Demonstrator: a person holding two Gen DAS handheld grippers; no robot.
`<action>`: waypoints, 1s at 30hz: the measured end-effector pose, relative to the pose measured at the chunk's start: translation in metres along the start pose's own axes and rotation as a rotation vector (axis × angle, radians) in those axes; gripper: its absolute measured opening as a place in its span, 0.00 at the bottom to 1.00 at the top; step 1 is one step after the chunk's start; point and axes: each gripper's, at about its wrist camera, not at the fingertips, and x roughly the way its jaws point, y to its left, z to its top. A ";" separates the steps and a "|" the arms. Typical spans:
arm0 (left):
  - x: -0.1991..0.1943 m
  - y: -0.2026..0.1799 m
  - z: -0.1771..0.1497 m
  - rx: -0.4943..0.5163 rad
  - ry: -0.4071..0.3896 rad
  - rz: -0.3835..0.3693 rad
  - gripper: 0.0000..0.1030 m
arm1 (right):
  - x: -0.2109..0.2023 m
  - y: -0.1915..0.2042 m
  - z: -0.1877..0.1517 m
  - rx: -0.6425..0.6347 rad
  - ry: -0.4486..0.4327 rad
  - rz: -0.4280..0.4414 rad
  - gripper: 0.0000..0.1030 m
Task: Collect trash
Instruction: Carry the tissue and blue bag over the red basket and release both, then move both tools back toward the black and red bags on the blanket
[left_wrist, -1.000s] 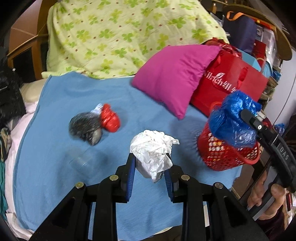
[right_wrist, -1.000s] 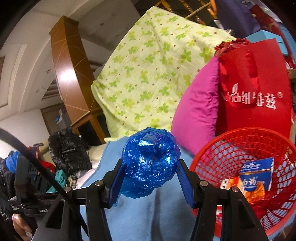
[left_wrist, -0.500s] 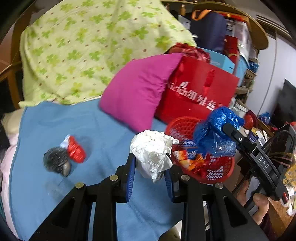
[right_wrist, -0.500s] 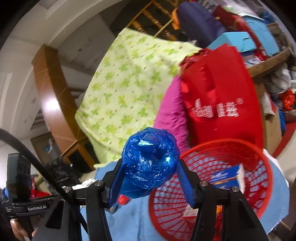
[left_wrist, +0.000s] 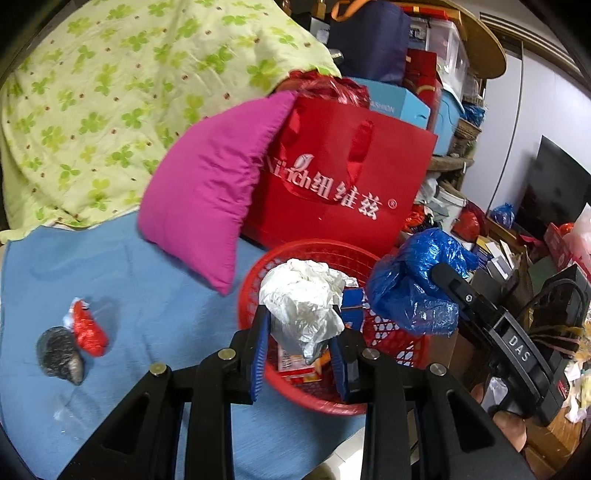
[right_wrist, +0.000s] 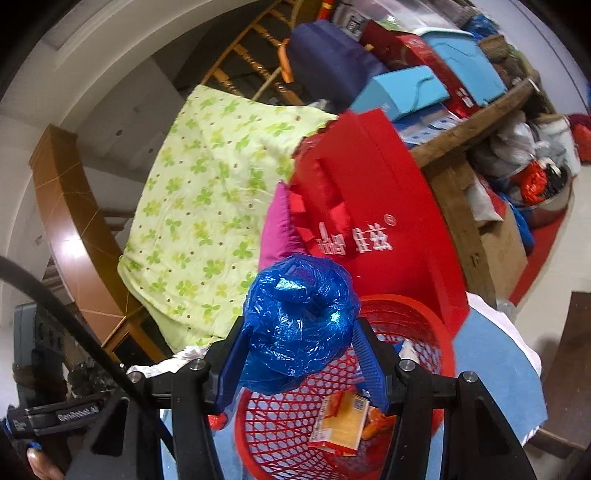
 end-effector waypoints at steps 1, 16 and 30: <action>0.006 -0.002 0.000 -0.002 0.007 0.004 0.35 | 0.000 -0.004 0.001 0.012 0.003 -0.007 0.59; -0.001 0.026 -0.029 -0.014 0.006 0.096 0.63 | 0.016 0.011 -0.003 0.027 0.035 0.007 0.69; -0.094 0.193 -0.132 -0.273 0.016 0.415 0.66 | 0.044 0.115 -0.051 -0.219 0.072 0.153 0.69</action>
